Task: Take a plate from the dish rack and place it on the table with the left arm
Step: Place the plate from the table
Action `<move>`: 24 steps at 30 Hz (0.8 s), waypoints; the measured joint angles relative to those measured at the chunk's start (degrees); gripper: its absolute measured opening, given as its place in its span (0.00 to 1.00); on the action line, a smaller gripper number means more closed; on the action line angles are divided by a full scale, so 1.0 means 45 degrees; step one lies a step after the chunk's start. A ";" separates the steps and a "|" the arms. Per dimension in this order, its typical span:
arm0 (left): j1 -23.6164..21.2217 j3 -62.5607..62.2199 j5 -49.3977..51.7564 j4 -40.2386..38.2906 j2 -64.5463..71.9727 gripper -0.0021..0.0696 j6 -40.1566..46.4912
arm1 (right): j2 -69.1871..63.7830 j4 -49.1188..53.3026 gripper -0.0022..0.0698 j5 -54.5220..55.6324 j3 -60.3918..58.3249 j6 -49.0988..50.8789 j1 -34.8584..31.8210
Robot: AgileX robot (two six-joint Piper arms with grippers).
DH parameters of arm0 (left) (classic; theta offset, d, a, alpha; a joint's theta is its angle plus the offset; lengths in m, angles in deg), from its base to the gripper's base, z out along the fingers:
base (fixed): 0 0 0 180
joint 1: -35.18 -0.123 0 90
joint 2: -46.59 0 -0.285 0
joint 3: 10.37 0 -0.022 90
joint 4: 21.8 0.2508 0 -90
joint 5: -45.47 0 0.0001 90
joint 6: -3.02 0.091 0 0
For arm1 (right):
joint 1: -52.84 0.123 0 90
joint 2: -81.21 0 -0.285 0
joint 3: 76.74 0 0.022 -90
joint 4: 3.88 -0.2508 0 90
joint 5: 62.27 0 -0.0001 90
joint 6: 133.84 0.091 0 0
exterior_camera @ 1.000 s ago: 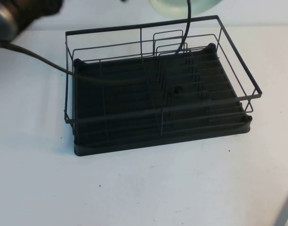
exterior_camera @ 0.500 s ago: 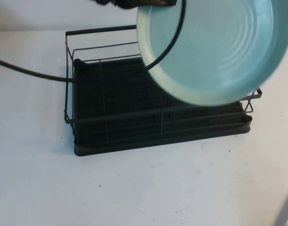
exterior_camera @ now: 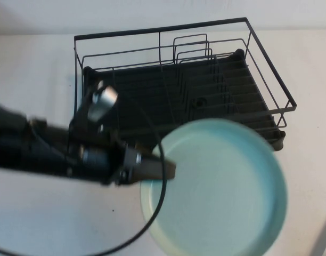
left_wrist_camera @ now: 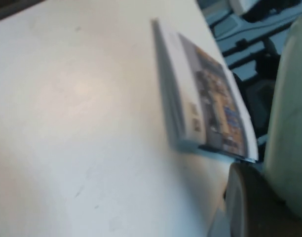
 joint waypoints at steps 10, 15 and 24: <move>0.0000 0.3875 -0.4733 -0.2955 0.0961 0.12 0.2610 | 0.0000 0.0000 0.00 0.0000 0.0000 0.0000 0.0000; 0.0000 0.3907 -0.5079 -0.4584 0.2432 0.15 0.4280 | 0.0000 0.0000 0.00 0.0000 0.0000 0.0000 0.0000; -0.0917 0.3827 -0.4949 -0.5443 0.3593 0.66 0.5606 | 0.0000 0.0000 0.00 0.0000 0.0000 0.0000 0.0000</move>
